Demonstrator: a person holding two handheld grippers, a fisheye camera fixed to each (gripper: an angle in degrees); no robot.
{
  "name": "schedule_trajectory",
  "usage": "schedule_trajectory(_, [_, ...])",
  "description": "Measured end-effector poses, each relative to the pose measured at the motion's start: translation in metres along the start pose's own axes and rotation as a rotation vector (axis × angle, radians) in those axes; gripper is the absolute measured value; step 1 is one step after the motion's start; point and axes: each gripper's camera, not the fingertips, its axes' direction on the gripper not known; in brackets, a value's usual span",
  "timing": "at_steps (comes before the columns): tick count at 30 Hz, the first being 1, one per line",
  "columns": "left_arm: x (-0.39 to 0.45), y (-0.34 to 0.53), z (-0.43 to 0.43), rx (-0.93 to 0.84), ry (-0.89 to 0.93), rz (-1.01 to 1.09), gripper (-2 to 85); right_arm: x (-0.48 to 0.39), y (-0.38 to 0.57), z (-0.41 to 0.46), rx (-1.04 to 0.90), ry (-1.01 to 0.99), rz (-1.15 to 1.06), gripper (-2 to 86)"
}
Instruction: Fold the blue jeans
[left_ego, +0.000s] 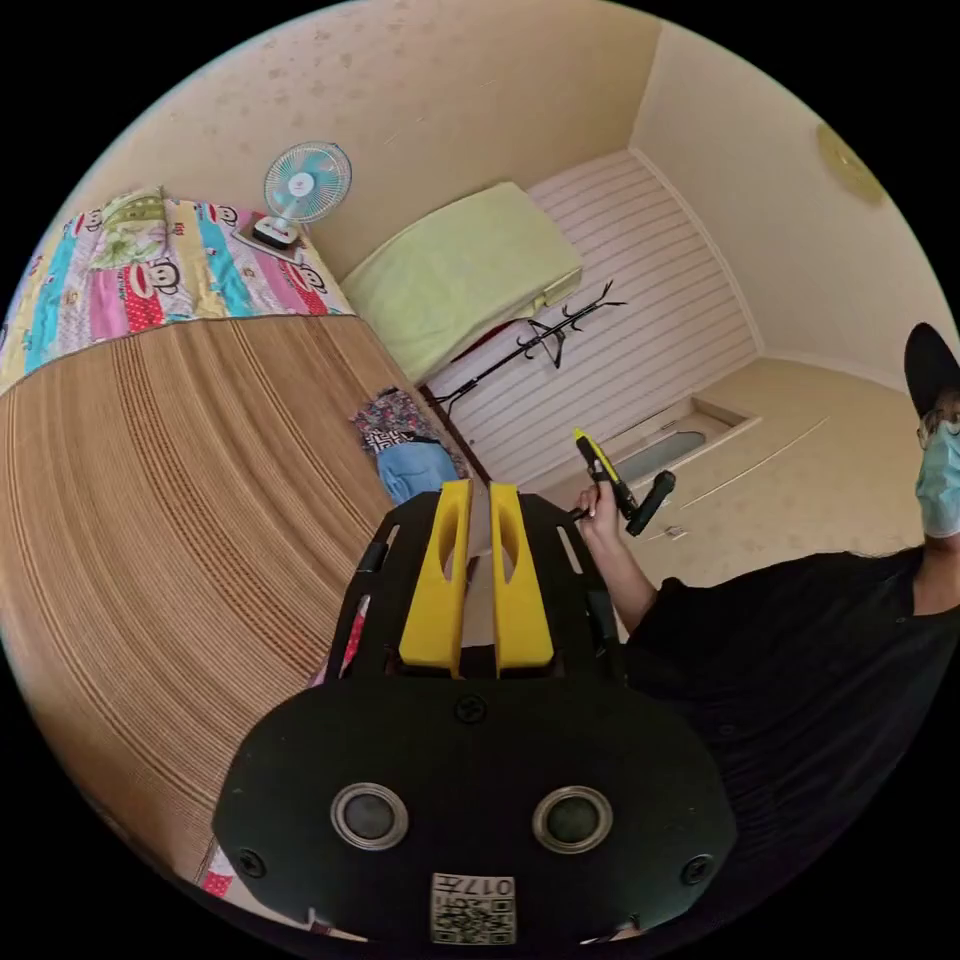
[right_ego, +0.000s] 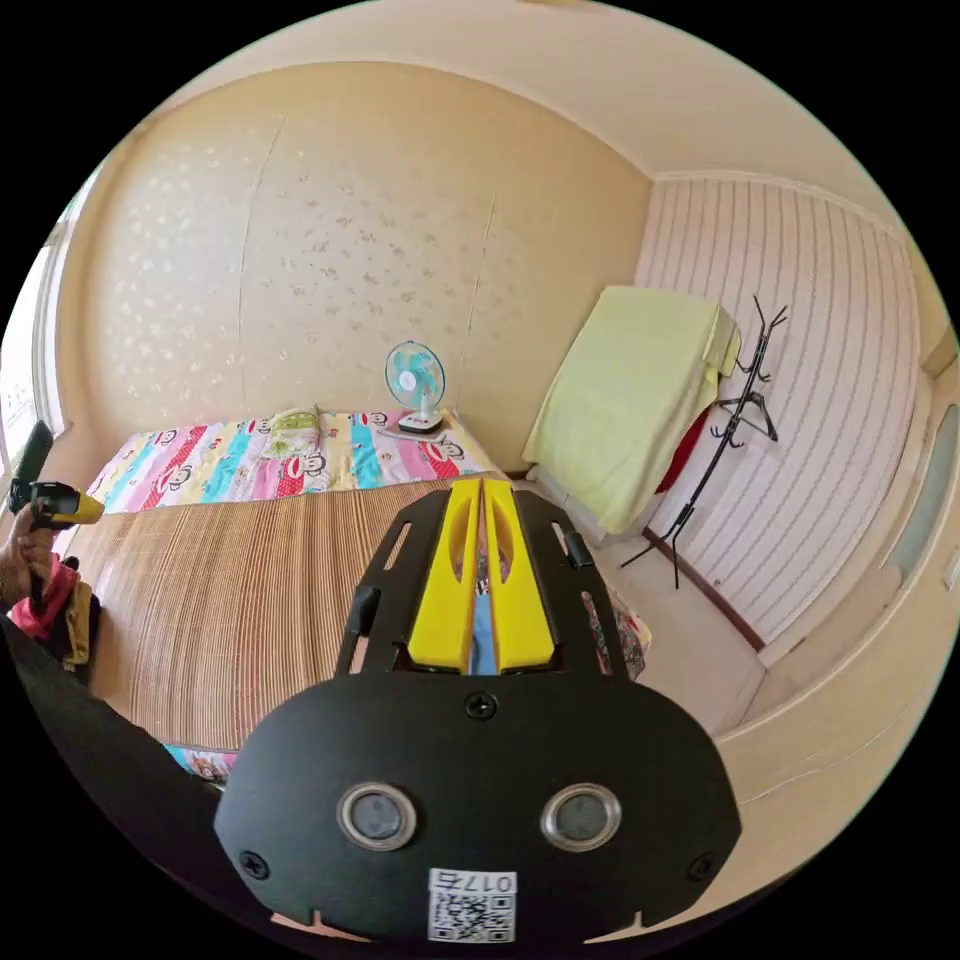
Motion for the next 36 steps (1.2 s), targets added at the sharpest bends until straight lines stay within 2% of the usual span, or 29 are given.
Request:
schedule_trajectory(2, [0.001,-0.022,0.043,-0.013,0.068,-0.007,4.1,0.035,0.020,0.034,-0.139,-0.037,0.106,1.2])
schedule_trajectory(5, [-0.002,-0.040,0.081,-0.014,0.037,-0.003,4.1,0.063,0.040,0.103,-0.364,-0.058,0.164,2.1])
schedule_trajectory(14, [-0.043,-0.053,0.119,-0.029,-0.037,-0.214,5.1,0.066,0.070,0.282,-0.732,-0.269,0.230,9.2])
schedule_trajectory(19, [-0.050,-0.057,0.106,0.019,-0.144,-0.270,5.1,0.048,0.098,0.346,-0.948,-0.259,0.181,9.7])
schedule_trajectory(21, [-0.056,-0.059,0.104,0.034,-0.158,-0.299,5.1,0.053,0.104,0.351,-0.970,-0.183,0.177,8.0])
schedule_trajectory(24, [-0.067,-0.065,0.107,0.022,-0.167,-0.352,4.8,0.085,0.104,0.350,-1.017,-0.259,0.326,3.2])
schedule_trajectory(27, [-0.073,-0.072,0.112,0.004,-0.151,-0.350,4.6,0.115,0.085,0.315,-0.888,-0.479,0.405,1.7])
schedule_trajectory(30, [-0.075,-0.083,0.109,0.013,-0.105,-0.327,4.5,0.143,0.055,0.243,-0.575,-0.763,0.445,1.2])
schedule_trajectory(32, [-0.077,-0.095,0.100,0.005,-0.105,-0.317,4.6,0.170,0.038,0.185,-0.254,-1.041,0.597,0.9])
schedule_trajectory(34, [-0.078,-0.104,0.090,0.001,-0.112,-0.307,4.9,0.178,0.023,0.152,-0.095,-1.169,0.647,0.8])
schedule_trajectory(36, [-0.078,-0.112,0.080,0.012,-0.101,-0.294,5.1,0.171,-0.001,0.124,-0.039,-1.230,0.572,0.7])
